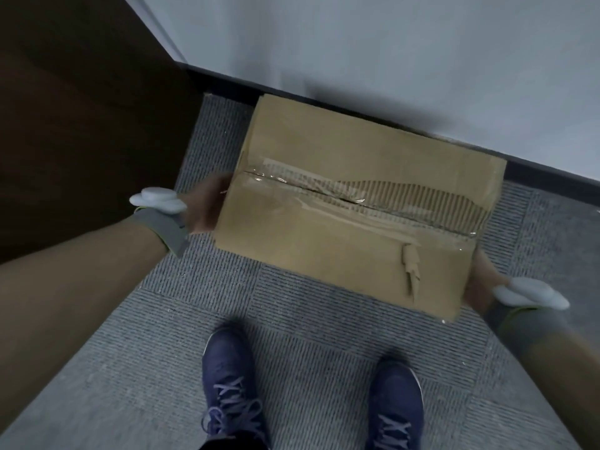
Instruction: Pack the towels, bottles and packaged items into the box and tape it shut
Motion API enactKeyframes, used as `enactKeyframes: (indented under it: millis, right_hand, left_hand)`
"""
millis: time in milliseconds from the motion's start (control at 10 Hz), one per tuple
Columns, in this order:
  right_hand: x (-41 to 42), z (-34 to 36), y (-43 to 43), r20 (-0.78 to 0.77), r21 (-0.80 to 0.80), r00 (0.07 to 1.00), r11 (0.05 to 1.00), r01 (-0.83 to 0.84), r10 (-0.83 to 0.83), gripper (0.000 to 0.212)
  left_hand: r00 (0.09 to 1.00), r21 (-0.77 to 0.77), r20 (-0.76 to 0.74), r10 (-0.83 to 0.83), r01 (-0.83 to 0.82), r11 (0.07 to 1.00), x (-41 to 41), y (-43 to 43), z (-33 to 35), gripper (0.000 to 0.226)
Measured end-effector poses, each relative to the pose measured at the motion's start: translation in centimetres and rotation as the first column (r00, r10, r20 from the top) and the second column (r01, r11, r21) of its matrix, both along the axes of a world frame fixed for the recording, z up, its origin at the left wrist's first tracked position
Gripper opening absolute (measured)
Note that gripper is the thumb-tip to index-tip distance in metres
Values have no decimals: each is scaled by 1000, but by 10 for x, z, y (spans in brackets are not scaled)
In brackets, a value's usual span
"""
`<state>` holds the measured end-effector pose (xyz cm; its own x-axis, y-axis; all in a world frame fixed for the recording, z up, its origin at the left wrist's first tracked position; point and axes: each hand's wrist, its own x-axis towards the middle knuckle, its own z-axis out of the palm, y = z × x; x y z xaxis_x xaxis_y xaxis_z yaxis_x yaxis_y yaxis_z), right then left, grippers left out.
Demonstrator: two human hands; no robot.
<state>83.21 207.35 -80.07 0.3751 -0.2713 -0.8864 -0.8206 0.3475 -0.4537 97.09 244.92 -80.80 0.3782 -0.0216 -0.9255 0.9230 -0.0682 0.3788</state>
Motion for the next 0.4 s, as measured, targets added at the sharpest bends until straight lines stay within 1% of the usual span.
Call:
enactKeyframes:
  millis: [100, 200, 300, 400]
  right_hand:
    - [-4, 20, -4, -41, 127, 998, 990, 61, -56, 32]
    - [-8, 44, -8, -11, 95, 994, 990, 108, -107, 25]
    - [-24, 84, 0, -43, 53, 999, 998, 21, -18, 25]
    - [-37, 119, 9, -140, 1, 982, 992, -127, 126, 26]
  left_hand:
    - [999, 8, -39, 9, -9, 1000, -22, 12, 19, 43]
    - [1000, 58, -21, -16, 17, 998, -47, 13, 42, 35]
    - [997, 100, -71, -26, 34, 994, -82, 11, 89, 44]
    - [991, 150, -136, -2, 22, 989, -102, -3, 130, 33]
